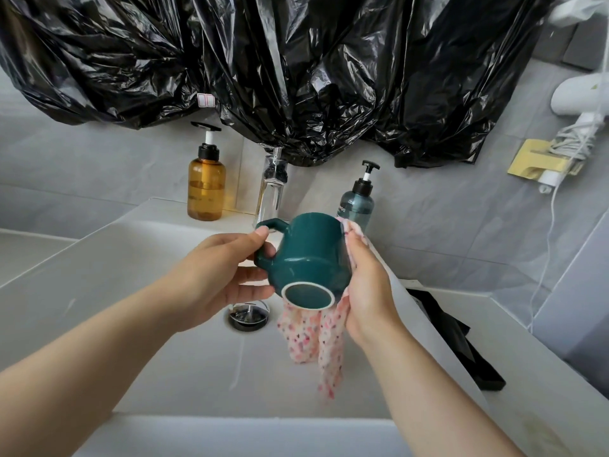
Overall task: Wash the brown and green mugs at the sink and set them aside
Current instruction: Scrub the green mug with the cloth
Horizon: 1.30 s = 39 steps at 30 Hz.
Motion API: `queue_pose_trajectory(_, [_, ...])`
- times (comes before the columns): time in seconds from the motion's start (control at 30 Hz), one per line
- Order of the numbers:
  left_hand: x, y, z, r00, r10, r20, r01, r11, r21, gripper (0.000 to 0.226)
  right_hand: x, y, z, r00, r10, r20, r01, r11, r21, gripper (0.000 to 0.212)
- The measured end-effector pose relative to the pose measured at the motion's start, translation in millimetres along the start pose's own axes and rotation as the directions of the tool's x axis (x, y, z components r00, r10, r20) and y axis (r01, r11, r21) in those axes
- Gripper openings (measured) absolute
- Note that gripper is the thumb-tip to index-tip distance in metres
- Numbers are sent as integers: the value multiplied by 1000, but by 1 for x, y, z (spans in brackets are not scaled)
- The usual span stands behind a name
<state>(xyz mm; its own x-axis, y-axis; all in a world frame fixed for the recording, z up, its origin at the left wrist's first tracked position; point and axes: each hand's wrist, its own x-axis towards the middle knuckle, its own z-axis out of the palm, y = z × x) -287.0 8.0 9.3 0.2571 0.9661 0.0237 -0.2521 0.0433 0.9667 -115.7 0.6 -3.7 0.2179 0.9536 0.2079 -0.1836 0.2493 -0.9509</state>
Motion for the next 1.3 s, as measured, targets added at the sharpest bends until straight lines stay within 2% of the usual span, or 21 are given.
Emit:
queue_pose_trajectory(0.1, [1,-2,-1,1000,-22,22,23,996,-86,32,-2,2,4,995,-95,31,98,987,-126,56])
queue_pose_trajectory(0.17, [1,-3,-1,1000,-4,20,6,995,-100,33,-4,0,4,983,-181,44,185,967,-175,48])
queue_pose_trajectory(0.3, [1,-7,2,999,47,1,-47,999,-7,31,-11,3,9,934,-350,75,354,877,-325,35])
queue_pose_trajectory(0.43, [2,-15,4,995,95,4,-95,990,105,30,-8,10,14,884,-445,142,430,655,-622,42])
queue_pose_trajectory(0.6, [3,-18,2,991,127,30,-130,979,157,30,-7,13,19,786,-549,285,524,345,-779,51])
queue_pose_trajectory(0.67, [3,-18,2,991,127,35,-131,978,162,30,-6,12,17,785,-536,310,540,345,-768,51])
queue_pose_trajectory(0.87, [-1,-14,3,989,101,106,-112,988,103,31,-2,11,8,828,-455,327,531,449,-719,54])
queue_pose_trajectory(1.03, [0,-10,5,996,71,59,-66,995,-72,29,-5,16,13,845,-350,405,532,459,-712,48])
queue_pose_trajectory(1.1, [0,-9,4,997,65,42,-61,994,-93,29,-6,19,13,851,-302,429,525,478,-704,48])
queue_pose_trajectory(1.23, [2,-9,2,997,72,7,-71,989,-129,28,-7,17,14,829,-344,440,559,506,-657,50])
queue_pose_trajectory(1.3, [5,-8,0,998,64,-15,-65,981,-184,26,-10,15,12,807,-353,473,590,509,-627,43])
